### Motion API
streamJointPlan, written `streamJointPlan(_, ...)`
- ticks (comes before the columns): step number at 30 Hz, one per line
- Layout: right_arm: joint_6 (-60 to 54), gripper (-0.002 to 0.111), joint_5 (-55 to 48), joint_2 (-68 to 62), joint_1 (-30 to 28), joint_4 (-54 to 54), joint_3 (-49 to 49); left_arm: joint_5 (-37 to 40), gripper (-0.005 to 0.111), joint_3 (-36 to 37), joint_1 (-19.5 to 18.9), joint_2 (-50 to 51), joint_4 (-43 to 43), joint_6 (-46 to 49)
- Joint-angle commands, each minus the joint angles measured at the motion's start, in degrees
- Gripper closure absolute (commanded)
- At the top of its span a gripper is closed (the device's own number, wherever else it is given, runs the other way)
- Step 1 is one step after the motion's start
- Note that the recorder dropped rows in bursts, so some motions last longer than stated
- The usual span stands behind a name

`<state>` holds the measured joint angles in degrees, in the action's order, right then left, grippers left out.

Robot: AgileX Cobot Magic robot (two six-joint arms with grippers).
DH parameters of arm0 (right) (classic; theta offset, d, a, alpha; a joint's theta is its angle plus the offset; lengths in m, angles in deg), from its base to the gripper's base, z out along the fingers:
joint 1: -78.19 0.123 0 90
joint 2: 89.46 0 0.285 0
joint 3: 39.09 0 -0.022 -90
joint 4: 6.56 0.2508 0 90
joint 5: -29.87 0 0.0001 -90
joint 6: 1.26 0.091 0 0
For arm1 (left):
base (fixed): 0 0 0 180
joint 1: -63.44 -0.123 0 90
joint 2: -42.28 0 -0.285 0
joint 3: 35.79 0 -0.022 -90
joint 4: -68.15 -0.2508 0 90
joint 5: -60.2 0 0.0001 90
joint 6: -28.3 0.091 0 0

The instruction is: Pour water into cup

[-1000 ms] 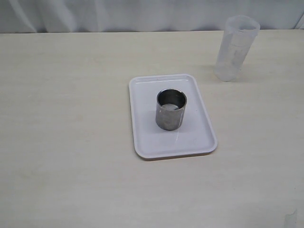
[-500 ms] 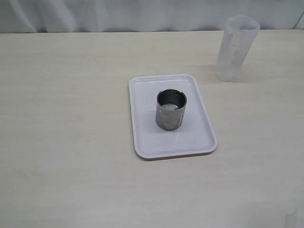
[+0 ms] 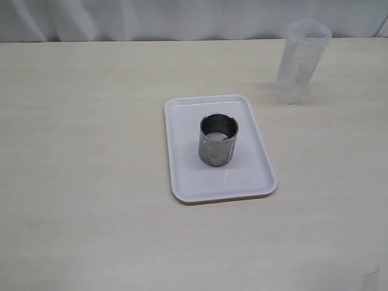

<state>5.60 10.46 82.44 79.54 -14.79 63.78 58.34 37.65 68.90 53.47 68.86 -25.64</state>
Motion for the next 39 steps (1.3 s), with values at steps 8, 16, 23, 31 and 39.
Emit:
streamJointPlan(8, -0.2, 0.104, -0.2, 0.3, 0.2, 0.1, -0.1, 0.0, 0.107, 1.4, -0.1, -2.0, 0.7, -0.1)
streamJointPlan(16, -0.2, 0.104, -0.2, 0.3, 0.2, 0.1, -0.1, -0.2, 0.107, 1.4, -0.4, -3.4, 3.0, -0.1)
streamJointPlan(23, -0.2, 0.104, -0.2, 0.3, 0.2, 0.1, -0.1, -0.2, 0.107, 1.4, -1.5, -3.4, 3.0, 0.0)
streamJointPlan(31, -0.2, 0.104, -0.2, 0.3, 0.2, 0.1, -0.1, -0.2, 0.107, 1.4, -1.6, -3.4, 2.9, 0.0)
streamJointPlan(39, -0.2, 0.104, -0.2, 0.3, 0.2, 0.1, -0.1, -0.2, 0.107, 1.4, -1.6, -3.4, 2.8, 0.0)
